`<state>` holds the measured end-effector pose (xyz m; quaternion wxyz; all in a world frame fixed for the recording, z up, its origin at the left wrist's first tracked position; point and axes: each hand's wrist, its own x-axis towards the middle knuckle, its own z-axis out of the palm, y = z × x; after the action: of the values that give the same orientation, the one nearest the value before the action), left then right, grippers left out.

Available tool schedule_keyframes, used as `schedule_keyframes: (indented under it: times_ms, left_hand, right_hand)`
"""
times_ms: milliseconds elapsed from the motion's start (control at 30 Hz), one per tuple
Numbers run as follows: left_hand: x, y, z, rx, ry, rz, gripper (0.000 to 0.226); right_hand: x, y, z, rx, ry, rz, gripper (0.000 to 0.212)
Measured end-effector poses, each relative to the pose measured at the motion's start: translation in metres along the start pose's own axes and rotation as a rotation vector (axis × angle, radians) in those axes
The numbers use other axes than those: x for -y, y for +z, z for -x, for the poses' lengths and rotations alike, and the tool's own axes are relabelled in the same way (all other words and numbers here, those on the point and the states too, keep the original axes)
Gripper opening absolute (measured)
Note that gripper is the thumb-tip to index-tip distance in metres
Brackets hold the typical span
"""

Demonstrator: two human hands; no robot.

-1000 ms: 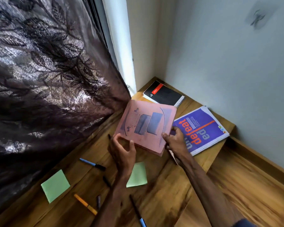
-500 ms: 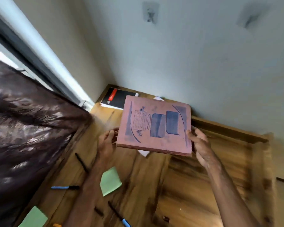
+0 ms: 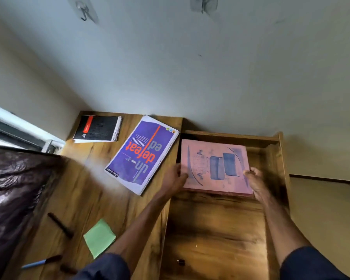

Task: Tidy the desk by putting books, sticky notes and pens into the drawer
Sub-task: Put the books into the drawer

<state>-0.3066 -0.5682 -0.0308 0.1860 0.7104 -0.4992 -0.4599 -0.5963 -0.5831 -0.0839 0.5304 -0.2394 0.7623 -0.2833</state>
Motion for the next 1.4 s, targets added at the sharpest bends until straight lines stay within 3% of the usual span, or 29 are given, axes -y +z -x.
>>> schedule_keyframes:
  times_ms: [167,433,533,667,800,1100,1200,1400]
  left_hand:
    - [0.009,0.042,-0.019,0.057,-0.154,-0.089,0.042]
    - [0.010,0.055,-0.065,0.027,-0.159,-0.303,0.031]
    - [0.005,0.062,-0.072,0.008,-0.165,-0.338,0.041]
    - [0.014,0.073,-0.065,0.086,-0.314,-0.376,0.050]
    - [0.022,0.081,-0.064,0.121,-0.336,-0.364,0.052]
    - [0.016,0.076,-0.079,0.106,-0.334,-0.313,0.040]
    - [0.016,0.077,-0.078,0.109,-0.328,-0.342,0.045]
    - [0.023,0.079,-0.073,0.133,-0.270,-0.424,0.032]
  right_hand:
    - [-0.007,-0.006,-0.030,-0.081,0.046,0.147,0.039]
    - [0.001,0.020,-0.062,-0.139,-0.033,0.388,0.035]
    - [-0.004,0.021,-0.060,-0.198,-0.095,0.575,0.044]
    - [-0.031,0.020,-0.047,-0.146,-0.001,0.701,0.065]
    - [-0.048,0.025,-0.042,-0.136,-0.018,0.728,0.077]
    - [-0.046,0.030,-0.044,-0.176,-0.006,0.731,0.074]
    - [-0.046,0.030,-0.044,-0.182,-0.008,0.729,0.073]
    - [-0.044,0.031,-0.042,-0.188,-0.003,0.722,0.073]
